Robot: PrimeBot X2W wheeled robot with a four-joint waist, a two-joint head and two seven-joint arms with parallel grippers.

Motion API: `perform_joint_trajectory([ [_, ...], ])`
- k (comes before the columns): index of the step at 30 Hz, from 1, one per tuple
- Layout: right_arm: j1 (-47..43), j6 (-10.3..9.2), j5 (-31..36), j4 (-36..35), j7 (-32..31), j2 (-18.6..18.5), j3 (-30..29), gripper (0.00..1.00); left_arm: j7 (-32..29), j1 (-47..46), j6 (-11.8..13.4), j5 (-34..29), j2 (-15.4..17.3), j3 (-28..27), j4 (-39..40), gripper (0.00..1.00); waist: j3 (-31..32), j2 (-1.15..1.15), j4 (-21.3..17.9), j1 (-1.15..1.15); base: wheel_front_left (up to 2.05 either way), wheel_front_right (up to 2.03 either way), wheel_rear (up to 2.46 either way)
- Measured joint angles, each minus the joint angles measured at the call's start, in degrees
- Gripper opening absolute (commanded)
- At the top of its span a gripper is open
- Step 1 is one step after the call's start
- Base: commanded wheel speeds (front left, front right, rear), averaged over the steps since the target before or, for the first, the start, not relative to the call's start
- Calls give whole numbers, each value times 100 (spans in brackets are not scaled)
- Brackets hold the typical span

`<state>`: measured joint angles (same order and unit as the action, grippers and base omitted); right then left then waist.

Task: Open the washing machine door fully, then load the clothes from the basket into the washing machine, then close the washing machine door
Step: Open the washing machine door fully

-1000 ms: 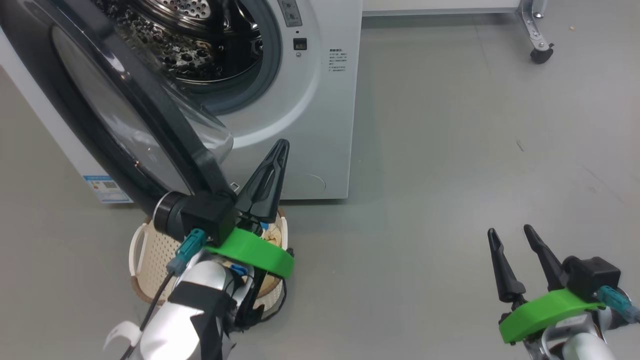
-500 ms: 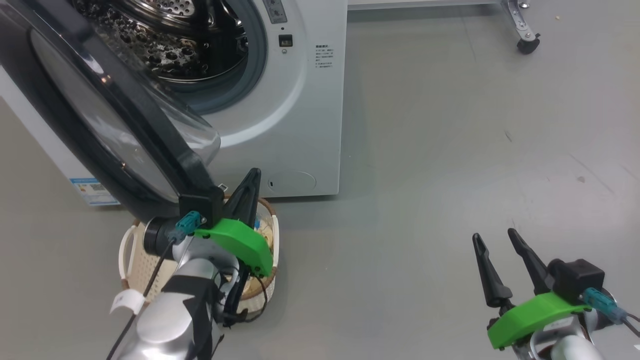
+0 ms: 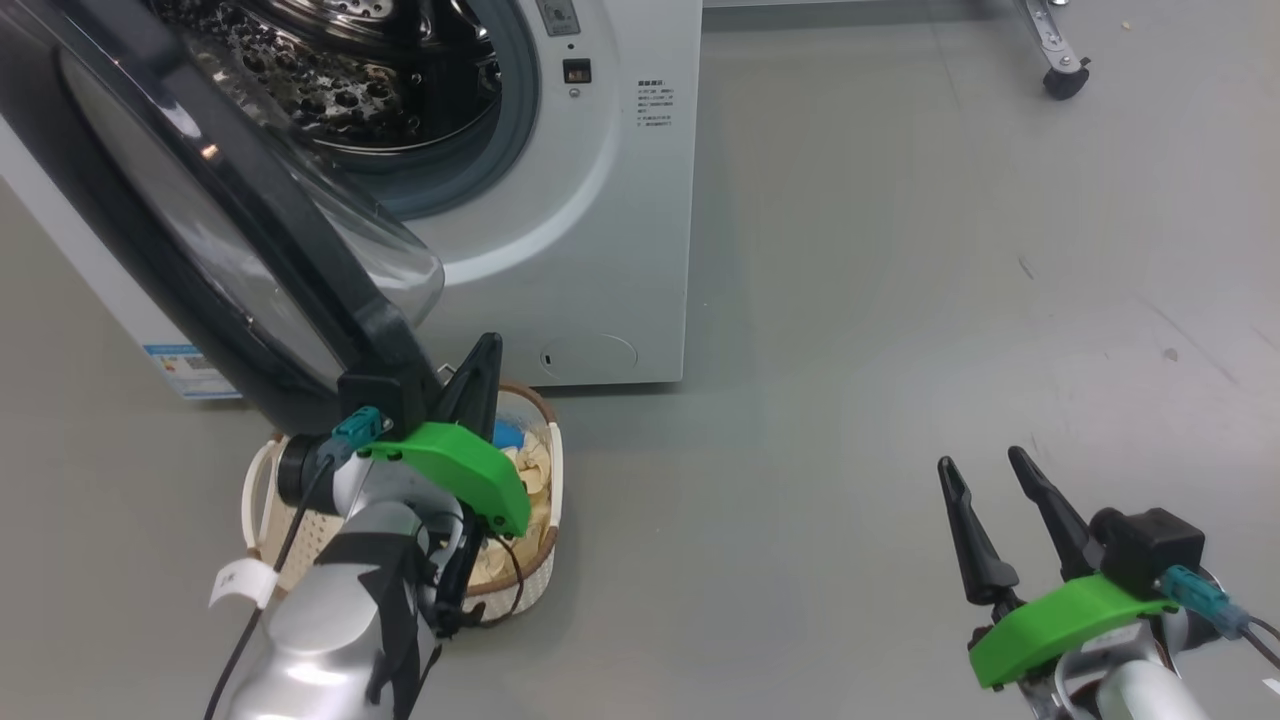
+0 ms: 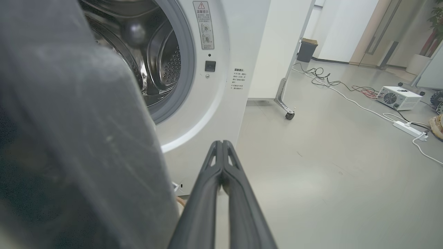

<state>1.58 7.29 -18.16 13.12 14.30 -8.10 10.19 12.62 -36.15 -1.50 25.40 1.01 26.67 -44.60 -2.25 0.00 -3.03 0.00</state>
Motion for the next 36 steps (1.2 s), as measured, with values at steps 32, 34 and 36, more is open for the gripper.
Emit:
perform_joint_trajectory([
  [32, -12, 0, -57, 99, 0, 144, -101, 100, 156, 120, -55, 192, -35, 532, -153, 0, 302, 0, 1269, 0, 0, 0, 0],
  [34, -14, 0, -57, 109, 0, 144, -123, 100, 156, 126, -54, 222, -32, 556, -155, 0, 319, 0, 1367, 0, 0, 0, 0],
  [36, -16, 0, -57, 110, 0, 145, -129, 100, 156, 129, -48, 259, -30, 578, -155, 0, 337, 0, 1467, 0, 0, 0, 0],
])
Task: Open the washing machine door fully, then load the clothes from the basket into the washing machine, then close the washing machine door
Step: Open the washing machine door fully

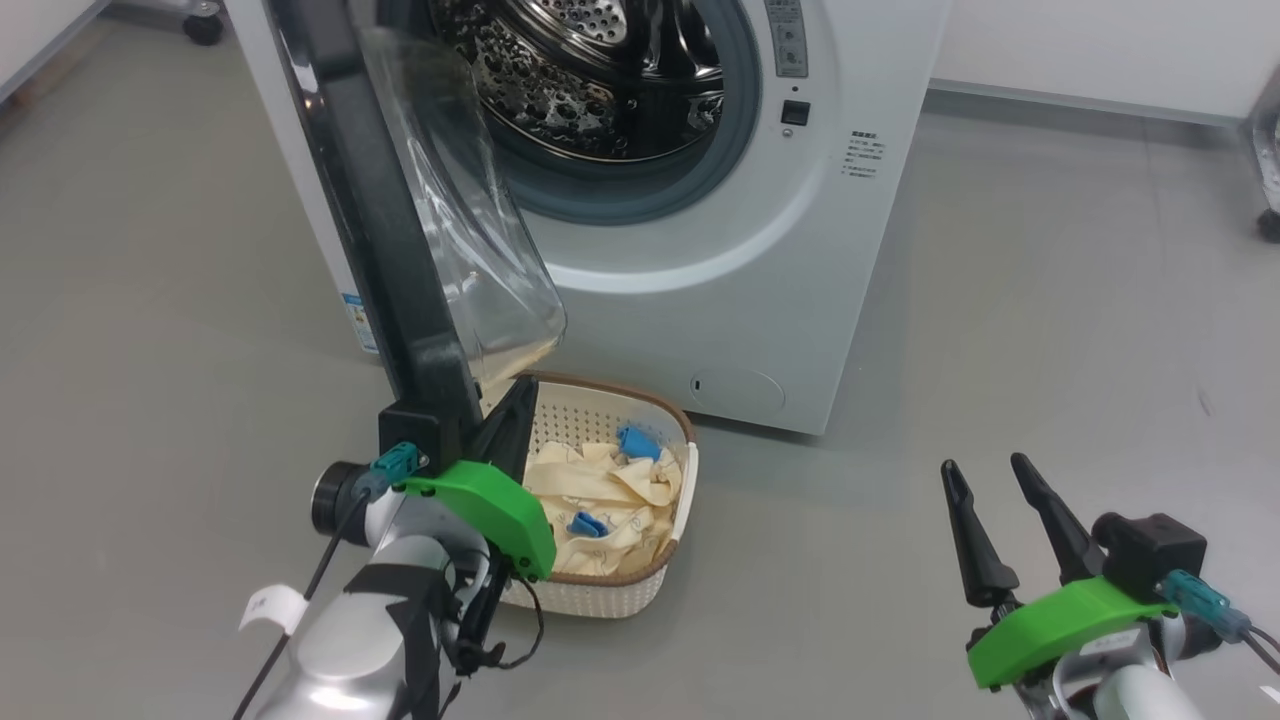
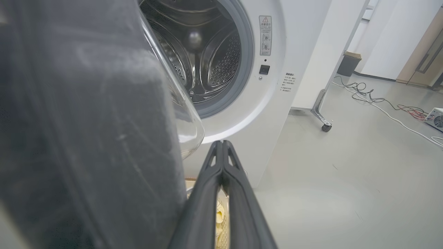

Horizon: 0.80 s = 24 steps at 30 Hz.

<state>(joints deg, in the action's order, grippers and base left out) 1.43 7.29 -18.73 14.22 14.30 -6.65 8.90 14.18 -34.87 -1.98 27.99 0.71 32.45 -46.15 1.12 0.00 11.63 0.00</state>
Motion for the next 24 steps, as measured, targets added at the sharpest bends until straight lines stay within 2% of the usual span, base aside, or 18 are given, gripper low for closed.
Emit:
perform_joint_trajectory([
  [18, -53, 0, 0, 70, 0, 47, -14, 100, 0, 4, 12, 112, 81, 56, -45, 0, 83, 0, 886, 0, 0, 0, 0],
  [24, -118, 0, 0, 118, 0, 48, 8, 100, 0, 5, 62, 178, 213, -63, -43, 0, 93, 0, 1119, 0, 0, 0, 0],
])
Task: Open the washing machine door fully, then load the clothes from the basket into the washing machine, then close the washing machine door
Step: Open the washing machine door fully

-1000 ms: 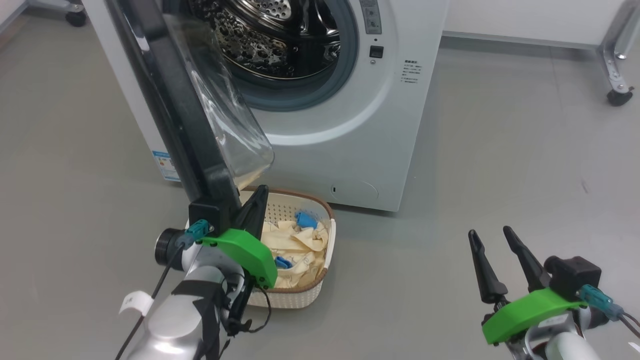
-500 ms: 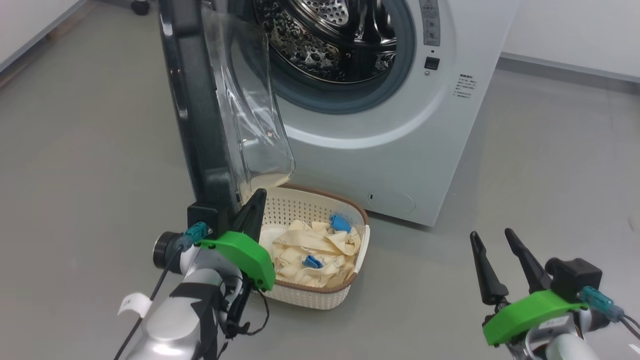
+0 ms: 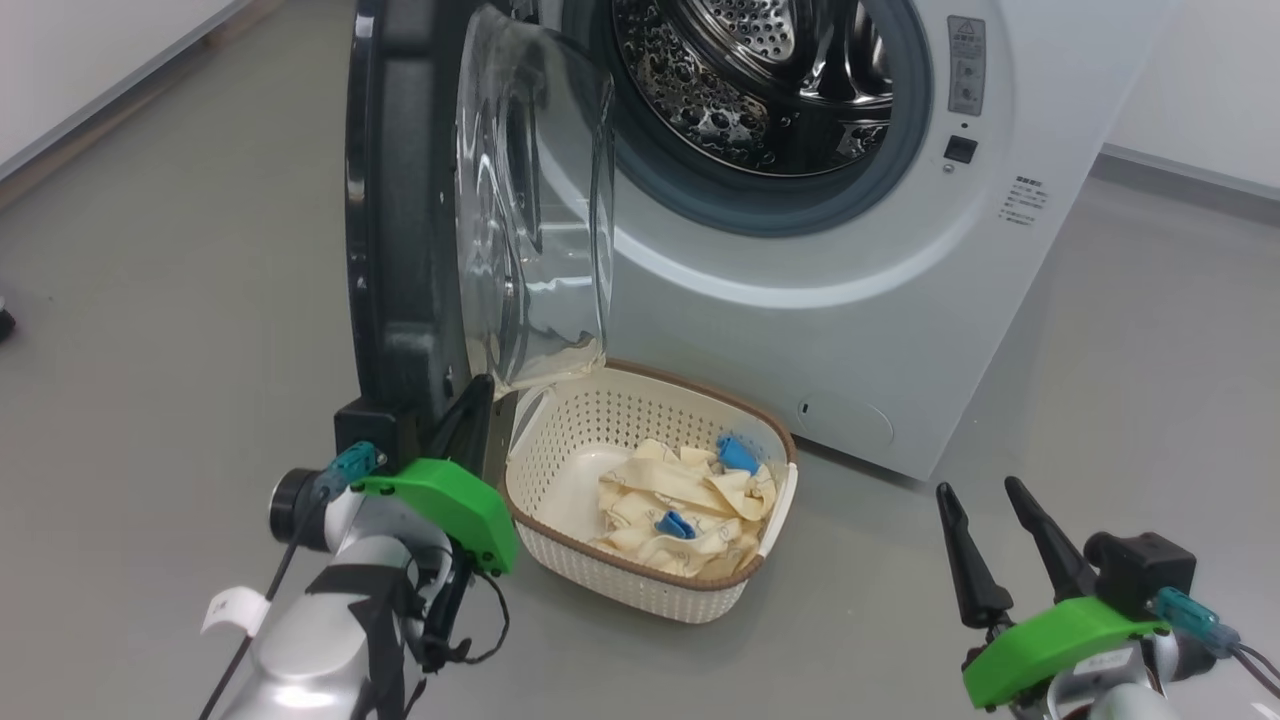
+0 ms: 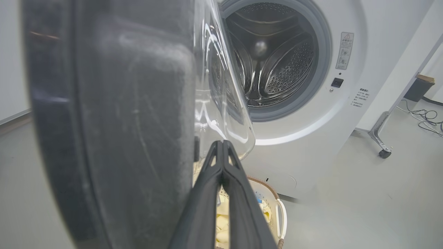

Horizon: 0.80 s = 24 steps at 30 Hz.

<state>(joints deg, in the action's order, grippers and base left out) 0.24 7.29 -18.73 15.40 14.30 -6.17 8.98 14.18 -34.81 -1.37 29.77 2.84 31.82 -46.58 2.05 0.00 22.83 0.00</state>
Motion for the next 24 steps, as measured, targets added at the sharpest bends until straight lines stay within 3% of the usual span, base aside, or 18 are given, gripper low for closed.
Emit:
perform_joint_trajectory([
  [17, 19, 0, 1, 10, 0, -38, 74, 100, 0, 143, 143, 198, 444, -464, 271, 0, -257, 0, 246, 0, 0, 0, 0],
  [24, 129, 0, 10, 11, 0, -142, 152, 100, 0, 238, 245, 361, 653, -961, 560, 0, -572, 0, 234, 0, 0, 0, 0],
])
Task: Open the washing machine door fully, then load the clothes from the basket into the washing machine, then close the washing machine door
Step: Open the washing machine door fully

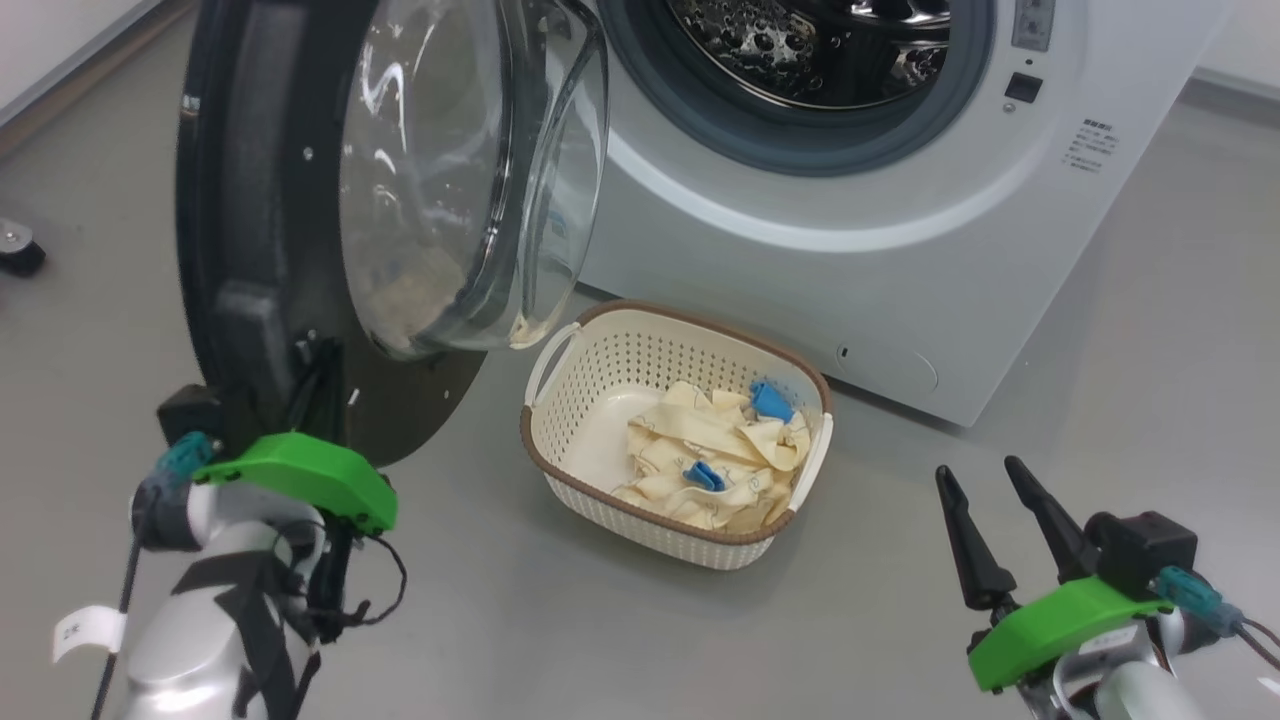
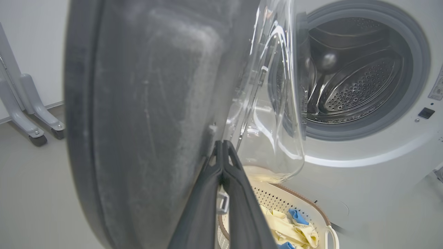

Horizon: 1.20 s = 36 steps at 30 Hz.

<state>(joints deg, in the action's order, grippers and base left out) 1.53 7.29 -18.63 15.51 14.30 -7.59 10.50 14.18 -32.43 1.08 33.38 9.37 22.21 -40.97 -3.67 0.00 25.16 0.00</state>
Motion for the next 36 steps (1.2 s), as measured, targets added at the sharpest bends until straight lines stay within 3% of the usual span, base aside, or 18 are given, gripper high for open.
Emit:
perform_joint_trajectory([
  [6, 250, 0, 75, -7, 0, -255, 4, 100, 0, 5, 105, 67, 270, -623, 316, 0, -381, 0, -27, 0, 0, 0, 0],
  [17, 677, 0, 256, -140, -19, -623, -5, 100, 19, -85, 40, 162, 620, -1592, 472, 0, -1228, 0, -61, 1, 0, 0, 0],
  [29, 821, 0, 414, -719, -439, -1063, -275, 100, 19, -766, -316, 27, 1034, -2404, -105, 0, -2102, 0, -7, 0, 0, 0, 0],
  [36, 810, 0, 508, -940, -591, -1118, -356, 100, 19, -1061, -472, -225, 977, -2715, -355, 0, -2354, 0, 66, 1, 0, 0, 0],
])
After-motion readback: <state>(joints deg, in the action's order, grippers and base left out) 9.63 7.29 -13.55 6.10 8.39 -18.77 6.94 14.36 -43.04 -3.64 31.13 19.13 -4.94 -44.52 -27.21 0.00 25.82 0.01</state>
